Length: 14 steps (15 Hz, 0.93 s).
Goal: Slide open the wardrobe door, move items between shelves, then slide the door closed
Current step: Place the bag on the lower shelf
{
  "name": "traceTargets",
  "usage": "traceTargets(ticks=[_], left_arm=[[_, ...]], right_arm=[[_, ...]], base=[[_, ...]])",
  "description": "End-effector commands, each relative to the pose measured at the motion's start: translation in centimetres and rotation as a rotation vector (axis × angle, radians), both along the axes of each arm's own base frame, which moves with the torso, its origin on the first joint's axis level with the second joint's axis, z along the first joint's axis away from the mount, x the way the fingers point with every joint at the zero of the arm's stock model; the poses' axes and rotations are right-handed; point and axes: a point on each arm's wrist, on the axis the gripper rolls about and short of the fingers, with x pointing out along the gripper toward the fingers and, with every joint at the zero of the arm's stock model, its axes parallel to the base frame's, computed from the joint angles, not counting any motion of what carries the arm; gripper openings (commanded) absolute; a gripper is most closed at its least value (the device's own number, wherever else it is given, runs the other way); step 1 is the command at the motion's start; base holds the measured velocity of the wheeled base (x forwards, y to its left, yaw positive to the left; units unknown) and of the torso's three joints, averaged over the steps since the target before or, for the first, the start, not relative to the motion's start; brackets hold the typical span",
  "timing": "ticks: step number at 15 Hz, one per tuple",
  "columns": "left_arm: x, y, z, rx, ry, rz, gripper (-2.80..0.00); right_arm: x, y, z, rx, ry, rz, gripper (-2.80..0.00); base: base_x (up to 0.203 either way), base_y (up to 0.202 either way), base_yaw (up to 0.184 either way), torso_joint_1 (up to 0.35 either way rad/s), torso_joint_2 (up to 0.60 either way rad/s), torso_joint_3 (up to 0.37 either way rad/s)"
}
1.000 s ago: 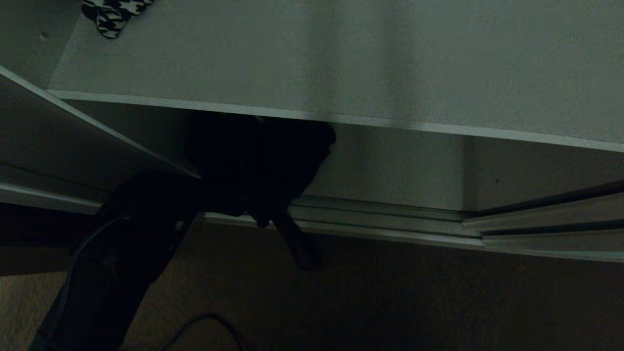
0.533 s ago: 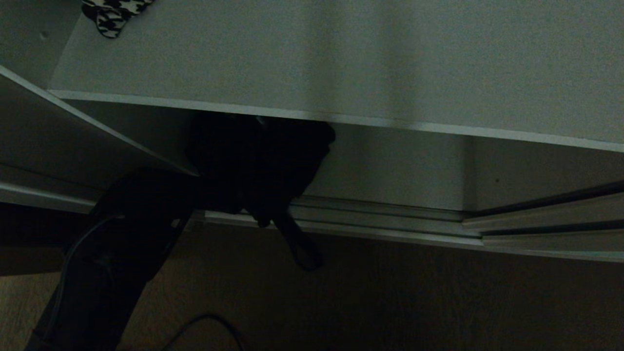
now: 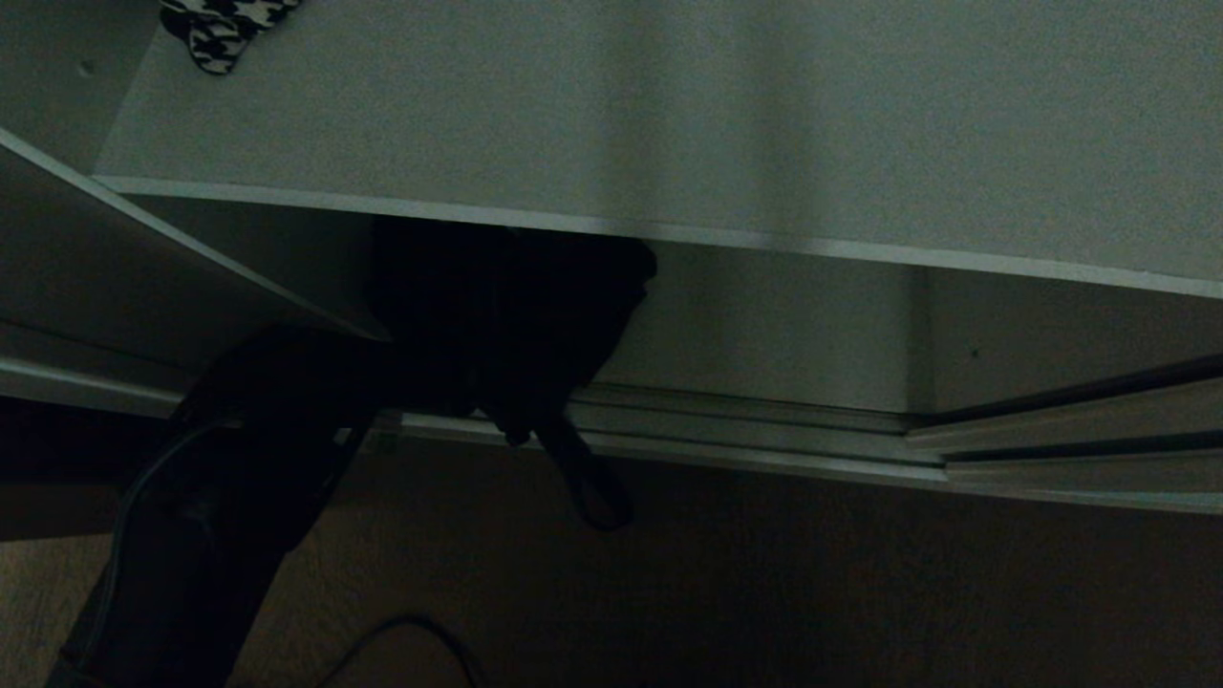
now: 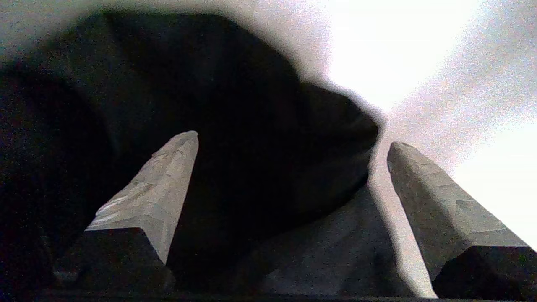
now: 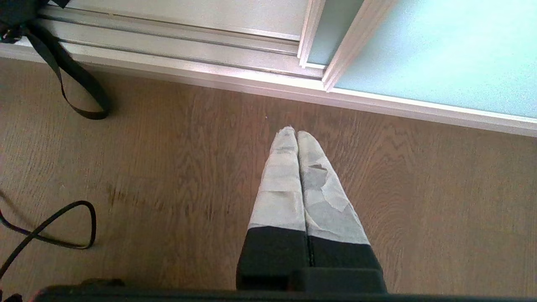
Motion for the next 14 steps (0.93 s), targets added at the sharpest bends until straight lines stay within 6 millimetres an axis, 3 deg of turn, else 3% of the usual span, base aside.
traceTargets(ticks=[1, 7, 11, 14], left_arm=[[-0.2, -0.1, 0.2, -0.02, -0.037, 0.0, 0.0], [-0.2, 0.2, 0.0, -0.144, -0.022, 0.027, 0.0], [0.7, 0.2, -0.9, -0.052, 0.079, -0.027, 0.0], [1.1, 0.1, -1.6, -0.153, 0.134, -0.115, 0.0]], right_arm=[[0.0, 0.0, 0.0, 0.0, -0.002, 0.0, -2.8], [0.0, 0.0, 0.0, 0.0, -0.002, 0.0, -2.8], [0.0, 0.0, 0.0, 0.0, -0.002, 0.0, -2.8], [0.0, 0.0, 0.0, 0.0, -0.002, 0.0, -2.8]], base=[[0.0, 0.0, 0.0, 0.0, 0.0, 0.0], [0.0, 0.0, 0.0, 0.0, 0.0, 0.0], [0.0, 0.0, 0.0, 0.0, 0.0, 0.0], [0.0, 0.0, 0.0, 0.0, 0.0, 0.0]])
